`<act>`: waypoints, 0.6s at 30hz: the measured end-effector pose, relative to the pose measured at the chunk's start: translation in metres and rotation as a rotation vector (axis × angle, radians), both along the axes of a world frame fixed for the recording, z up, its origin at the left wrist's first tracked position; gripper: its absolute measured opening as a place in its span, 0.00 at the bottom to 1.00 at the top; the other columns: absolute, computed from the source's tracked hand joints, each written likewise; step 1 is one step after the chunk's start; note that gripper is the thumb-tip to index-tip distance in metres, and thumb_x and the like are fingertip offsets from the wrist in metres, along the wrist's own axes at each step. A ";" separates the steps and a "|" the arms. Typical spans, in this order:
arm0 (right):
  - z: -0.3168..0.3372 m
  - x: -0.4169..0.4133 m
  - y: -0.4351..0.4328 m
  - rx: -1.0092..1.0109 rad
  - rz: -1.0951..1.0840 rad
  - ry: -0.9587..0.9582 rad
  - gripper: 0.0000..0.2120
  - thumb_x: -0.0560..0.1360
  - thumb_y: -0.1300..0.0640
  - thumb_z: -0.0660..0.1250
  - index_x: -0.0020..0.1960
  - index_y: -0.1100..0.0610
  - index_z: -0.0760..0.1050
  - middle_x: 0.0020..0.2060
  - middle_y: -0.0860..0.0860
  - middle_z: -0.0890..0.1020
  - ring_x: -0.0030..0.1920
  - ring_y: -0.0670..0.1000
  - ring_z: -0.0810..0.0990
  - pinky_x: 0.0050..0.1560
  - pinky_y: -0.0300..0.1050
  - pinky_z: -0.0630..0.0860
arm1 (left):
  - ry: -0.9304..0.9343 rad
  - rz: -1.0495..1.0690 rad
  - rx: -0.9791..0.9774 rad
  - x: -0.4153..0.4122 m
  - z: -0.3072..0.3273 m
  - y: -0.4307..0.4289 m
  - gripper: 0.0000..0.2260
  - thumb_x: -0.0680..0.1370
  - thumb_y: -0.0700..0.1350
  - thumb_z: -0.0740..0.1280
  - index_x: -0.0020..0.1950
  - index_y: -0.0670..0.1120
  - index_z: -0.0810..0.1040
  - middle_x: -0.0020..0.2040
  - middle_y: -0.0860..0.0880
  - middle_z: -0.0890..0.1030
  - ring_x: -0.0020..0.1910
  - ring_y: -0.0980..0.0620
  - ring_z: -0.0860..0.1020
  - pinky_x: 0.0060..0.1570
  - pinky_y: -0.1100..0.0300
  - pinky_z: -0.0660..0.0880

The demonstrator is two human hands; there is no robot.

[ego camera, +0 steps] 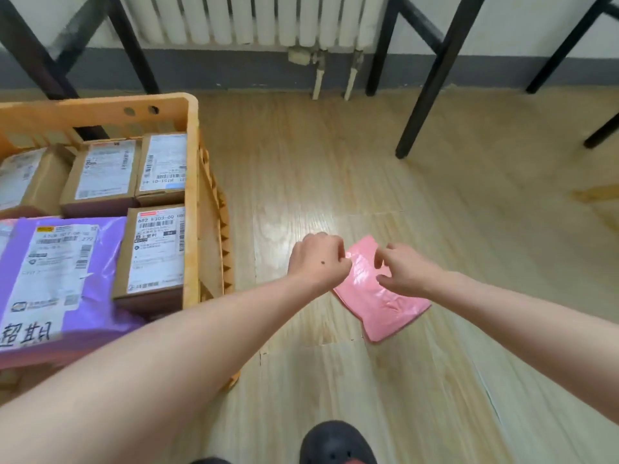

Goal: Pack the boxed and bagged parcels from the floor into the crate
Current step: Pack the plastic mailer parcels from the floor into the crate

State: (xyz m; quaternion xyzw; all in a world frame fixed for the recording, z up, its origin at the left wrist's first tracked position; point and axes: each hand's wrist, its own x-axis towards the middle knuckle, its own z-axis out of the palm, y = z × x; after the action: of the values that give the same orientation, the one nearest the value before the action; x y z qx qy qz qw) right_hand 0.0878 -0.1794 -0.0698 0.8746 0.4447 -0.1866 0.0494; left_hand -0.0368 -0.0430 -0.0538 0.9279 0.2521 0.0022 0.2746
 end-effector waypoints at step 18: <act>-0.067 0.010 -0.022 -0.129 -0.078 0.235 0.31 0.70 0.47 0.69 0.69 0.54 0.64 0.61 0.52 0.69 0.61 0.55 0.72 0.55 0.50 0.73 | 0.342 0.383 -0.431 0.069 -0.102 0.014 0.08 0.76 0.39 0.61 0.36 0.43 0.70 0.34 0.48 0.70 0.35 0.48 0.69 0.35 0.61 0.66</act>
State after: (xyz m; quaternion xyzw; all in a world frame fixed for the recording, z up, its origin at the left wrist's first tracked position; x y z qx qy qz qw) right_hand 0.0975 -0.2011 -0.1371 0.8584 0.4002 -0.3177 0.0455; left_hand 0.0322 -0.0287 -0.1561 0.7712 0.4591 -0.1552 0.4127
